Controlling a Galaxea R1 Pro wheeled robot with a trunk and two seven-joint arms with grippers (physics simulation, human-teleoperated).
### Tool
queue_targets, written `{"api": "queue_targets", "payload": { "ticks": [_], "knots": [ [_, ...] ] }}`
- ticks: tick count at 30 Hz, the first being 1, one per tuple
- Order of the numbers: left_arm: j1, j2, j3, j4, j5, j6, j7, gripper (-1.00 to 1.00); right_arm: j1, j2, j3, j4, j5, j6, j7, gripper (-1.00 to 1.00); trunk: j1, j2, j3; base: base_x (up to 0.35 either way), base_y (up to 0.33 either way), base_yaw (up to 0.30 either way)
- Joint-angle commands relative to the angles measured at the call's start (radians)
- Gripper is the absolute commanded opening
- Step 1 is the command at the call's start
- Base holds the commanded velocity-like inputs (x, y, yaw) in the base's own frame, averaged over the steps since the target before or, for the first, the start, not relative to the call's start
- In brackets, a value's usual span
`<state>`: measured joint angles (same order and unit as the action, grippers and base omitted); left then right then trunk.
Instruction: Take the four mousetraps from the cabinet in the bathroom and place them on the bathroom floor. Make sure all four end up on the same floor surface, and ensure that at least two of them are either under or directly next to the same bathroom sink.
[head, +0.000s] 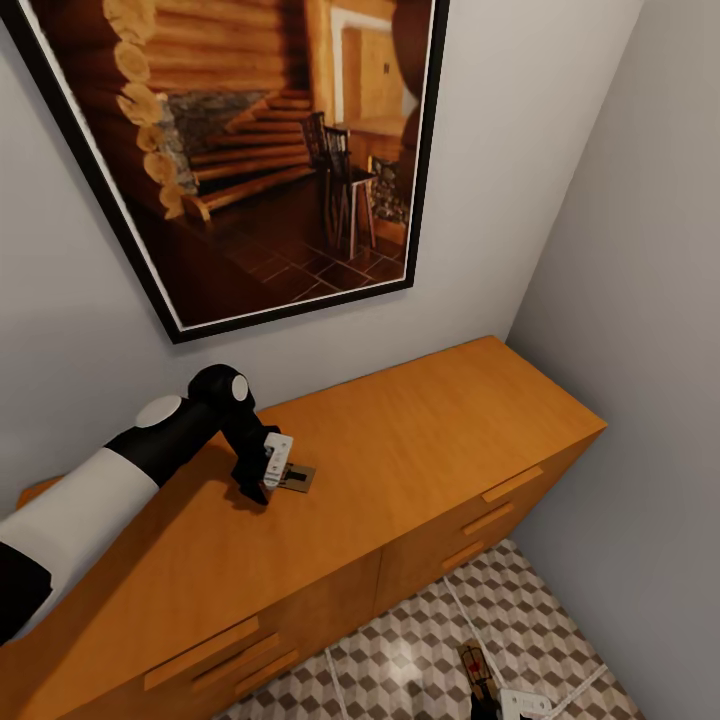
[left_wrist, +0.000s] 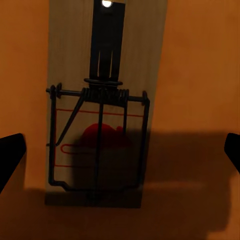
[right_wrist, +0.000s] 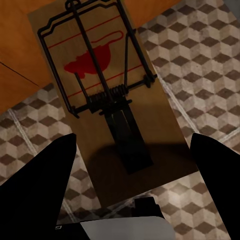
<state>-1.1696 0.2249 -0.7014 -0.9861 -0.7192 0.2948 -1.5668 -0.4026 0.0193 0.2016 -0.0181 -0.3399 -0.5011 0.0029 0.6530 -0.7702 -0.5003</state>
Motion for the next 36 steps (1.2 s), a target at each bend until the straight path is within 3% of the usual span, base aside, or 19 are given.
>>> {"api": "queue_targets", "payload": {
  "ticks": [1,23,24,36],
  "knots": [
    [-0.001,0.001,-0.003,-0.001,-0.003,0.010,-0.004,1.00,-0.001,0.000,0.009,0.001,-0.010,-0.004,0.000,-1.00,0.000,-0.001,-0.001,0.000,0.000,0.000],
    [-0.001,0.001,-0.003,0.005,-0.003,0.010,0.005,1.00,-0.001,0.000,0.009,0.001,-0.010,-0.004,0.000,-1.00,0.000,-0.001,-0.001,0.000,0.000,0.000],
    [-0.001,0.001,-0.003,0.006,-0.003,0.010,0.005,-1.00,-0.001,0.000,0.009,0.001,-0.010,-0.004,0.000,-1.00,0.000,-0.001,-0.001,0.000,0.000,0.000],
    [-0.001,-0.002,-0.003,0.007,-0.003,0.010,0.007,-1.00,-0.001,-0.001,0.009,0.001,-0.010,-0.005,0.000,-1.00,0.000,-0.001,-0.001,0.000,0.000,0.000]
  ]
}}
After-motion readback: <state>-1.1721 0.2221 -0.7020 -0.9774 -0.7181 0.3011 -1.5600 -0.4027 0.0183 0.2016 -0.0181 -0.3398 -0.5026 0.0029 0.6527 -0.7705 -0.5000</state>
